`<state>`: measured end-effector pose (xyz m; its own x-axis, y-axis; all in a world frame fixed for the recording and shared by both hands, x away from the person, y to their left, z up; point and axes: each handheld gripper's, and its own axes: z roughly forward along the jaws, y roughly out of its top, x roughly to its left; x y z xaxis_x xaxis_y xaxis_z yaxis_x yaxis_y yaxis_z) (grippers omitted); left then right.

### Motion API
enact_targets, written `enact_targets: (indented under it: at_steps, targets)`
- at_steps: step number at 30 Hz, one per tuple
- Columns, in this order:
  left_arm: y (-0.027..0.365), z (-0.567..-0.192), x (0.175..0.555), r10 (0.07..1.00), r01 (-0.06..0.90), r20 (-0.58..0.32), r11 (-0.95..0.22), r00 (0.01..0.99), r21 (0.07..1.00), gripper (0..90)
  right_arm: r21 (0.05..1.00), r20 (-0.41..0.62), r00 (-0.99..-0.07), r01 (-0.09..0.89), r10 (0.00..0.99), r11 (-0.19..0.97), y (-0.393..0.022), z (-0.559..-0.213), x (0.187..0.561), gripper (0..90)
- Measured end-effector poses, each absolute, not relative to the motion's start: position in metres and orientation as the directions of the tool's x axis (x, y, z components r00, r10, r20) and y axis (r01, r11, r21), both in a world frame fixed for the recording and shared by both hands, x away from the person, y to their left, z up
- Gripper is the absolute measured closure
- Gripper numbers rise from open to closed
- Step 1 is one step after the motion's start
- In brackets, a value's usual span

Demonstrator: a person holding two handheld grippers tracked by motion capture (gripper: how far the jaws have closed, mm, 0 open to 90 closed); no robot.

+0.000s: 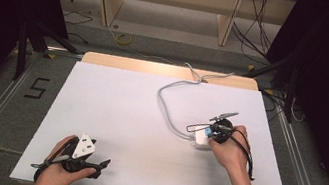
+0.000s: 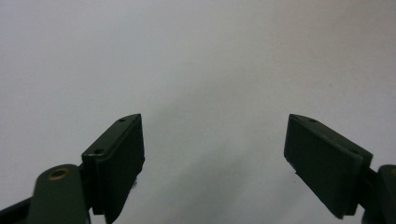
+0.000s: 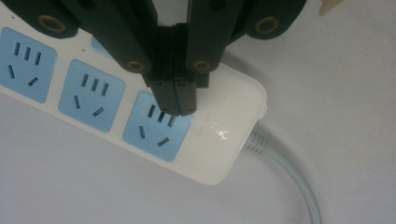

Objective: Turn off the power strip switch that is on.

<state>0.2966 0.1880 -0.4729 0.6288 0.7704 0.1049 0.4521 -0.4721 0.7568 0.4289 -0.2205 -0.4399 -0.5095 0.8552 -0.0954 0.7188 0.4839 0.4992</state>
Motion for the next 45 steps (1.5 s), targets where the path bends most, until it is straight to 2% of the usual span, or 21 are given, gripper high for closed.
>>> enact_targets:
  at_steps: [3, 8, 28, 37, 45]
  targets:
    - [0.1877, -0.4730, 0.2964, 0.771, 0.454, 0.104, -0.471, 0.628, 0.756, 20.0, 0.515, -0.053, -0.512, 0.722, 0.857, 0.463, -0.2215, -0.4417, 0.4296, 90.0]
    - [0.1872, -0.4731, 0.2961, 0.769, 0.451, 0.105, -0.474, 0.631, 0.756, 20.0, 0.500, -0.095, -0.518, 0.714, 0.850, 0.490, -0.2156, -0.4411, 0.4287, 90.0]
    - [0.1876, -0.4730, 0.2959, 0.770, 0.451, 0.105, -0.472, 0.629, 0.757, 20.1, 0.499, -0.072, -0.503, 0.730, 0.861, 0.467, -0.2229, -0.4393, 0.4295, 90.0]
    - [0.1878, -0.4727, 0.2957, 0.768, 0.450, 0.109, -0.477, 0.631, 0.755, 20.1, 0.491, -0.104, -0.501, 0.725, 0.859, 0.483, -0.2197, -0.4395, 0.4285, 90.0]
    - [0.1877, -0.4727, 0.2956, 0.768, 0.450, 0.109, -0.478, 0.631, 0.754, 20.1, 0.499, -0.070, -0.491, 0.737, 0.868, 0.457, -0.2234, -0.4409, 0.4296, 90.0]
